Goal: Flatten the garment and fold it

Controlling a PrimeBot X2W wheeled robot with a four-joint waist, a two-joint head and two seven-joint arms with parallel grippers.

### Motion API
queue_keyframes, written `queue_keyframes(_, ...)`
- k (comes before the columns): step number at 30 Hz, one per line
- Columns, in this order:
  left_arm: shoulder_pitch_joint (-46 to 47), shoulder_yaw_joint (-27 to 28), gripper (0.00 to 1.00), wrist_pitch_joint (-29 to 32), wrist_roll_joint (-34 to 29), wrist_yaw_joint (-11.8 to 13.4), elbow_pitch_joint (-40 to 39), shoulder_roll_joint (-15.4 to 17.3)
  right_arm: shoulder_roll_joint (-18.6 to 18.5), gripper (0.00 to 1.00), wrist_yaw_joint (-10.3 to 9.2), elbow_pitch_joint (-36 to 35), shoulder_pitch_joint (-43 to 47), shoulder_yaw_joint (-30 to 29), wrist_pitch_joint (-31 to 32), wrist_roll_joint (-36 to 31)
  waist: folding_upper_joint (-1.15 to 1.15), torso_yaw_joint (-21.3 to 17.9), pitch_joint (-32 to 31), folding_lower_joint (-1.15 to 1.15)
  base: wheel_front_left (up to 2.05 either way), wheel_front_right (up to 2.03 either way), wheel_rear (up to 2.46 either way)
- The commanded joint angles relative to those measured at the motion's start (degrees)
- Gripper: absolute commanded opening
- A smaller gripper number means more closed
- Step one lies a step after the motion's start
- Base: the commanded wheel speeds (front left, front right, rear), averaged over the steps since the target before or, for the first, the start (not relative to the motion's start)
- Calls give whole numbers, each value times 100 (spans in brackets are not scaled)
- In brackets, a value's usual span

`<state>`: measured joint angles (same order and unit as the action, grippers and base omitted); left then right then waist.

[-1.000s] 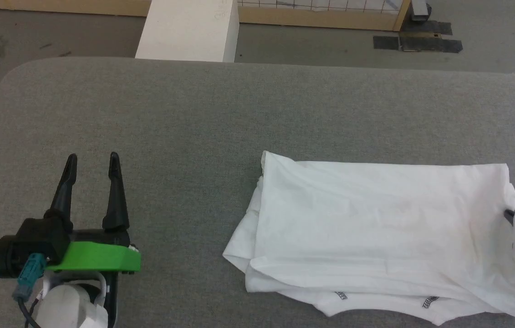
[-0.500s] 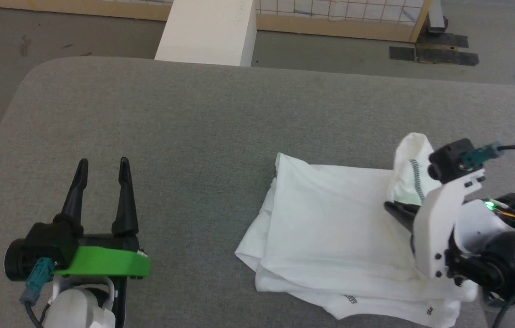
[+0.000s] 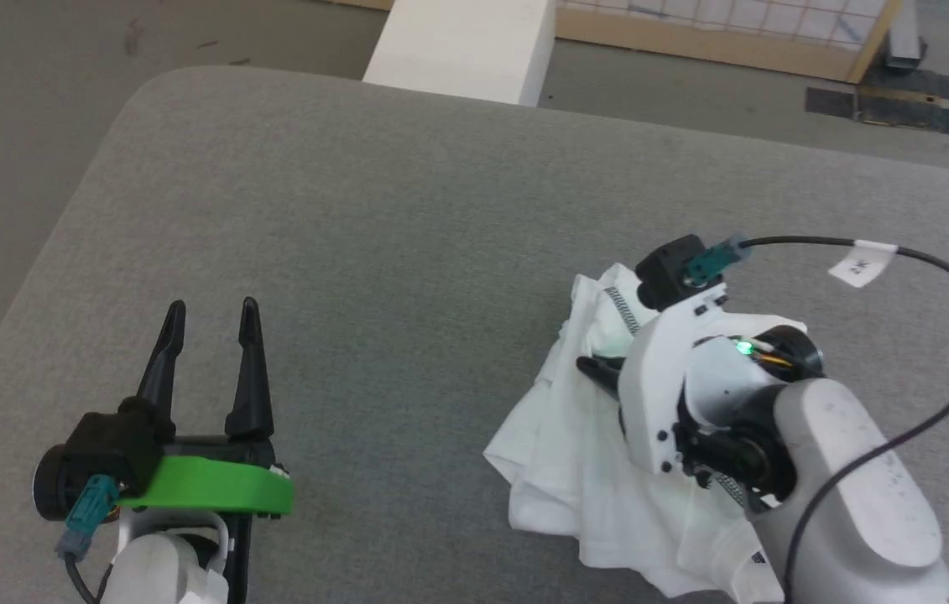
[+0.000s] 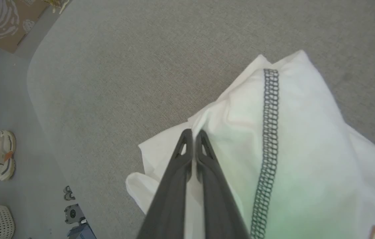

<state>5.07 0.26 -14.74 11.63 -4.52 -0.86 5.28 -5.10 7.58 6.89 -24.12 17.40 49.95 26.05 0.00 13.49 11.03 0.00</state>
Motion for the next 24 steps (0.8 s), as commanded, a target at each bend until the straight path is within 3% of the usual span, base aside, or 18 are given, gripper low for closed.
queue_keyframes(1,52,8,100,-26,-13,-36,18,-44,63,0,-9,185,-127,54,-118,-16,0,178,104,0,0,0,0)
queue_keyframes(8,89,58,100,-26,-41,-98,52,-101,195,0,-9,1298,-475,257,-720,-283,0,304,209,0,0,0,0)
queue_keyframes(9,92,63,100,-26,-45,-102,55,-108,202,11,-9,1424,-510,311,-776,-310,0,303,216,0,0,0,0)
queue_keyframes(10,93,67,100,-26,-51,-108,59,-117,209,66,-9,1545,-560,367,-884,-337,0,299,220,0,0,0,0)
queue_keyframes(11,92,71,100,-26,-54,-112,62,-124,212,100,-9,1616,-604,430,-975,-358,0,291,218,0,0,0,0)
queue_keyframes(15,54,126,100,-26,-75,-122,61,-147,219,100,-9,1554,-793,845,-1219,-13,0,163,142,0,0,0,0)
queue_keyframes(19,-16,213,100,-26,-114,-142,53,-143,218,100,-9,976,-1002,1164,-1365,163,0,-68,-14,0,0,0,0)
queue_keyframes(24,-105,287,100,-26,-173,-166,-10,-124,-181,100,-9,189,-869,858,-1252,-187,0,-387,-176,0,0,0,0)
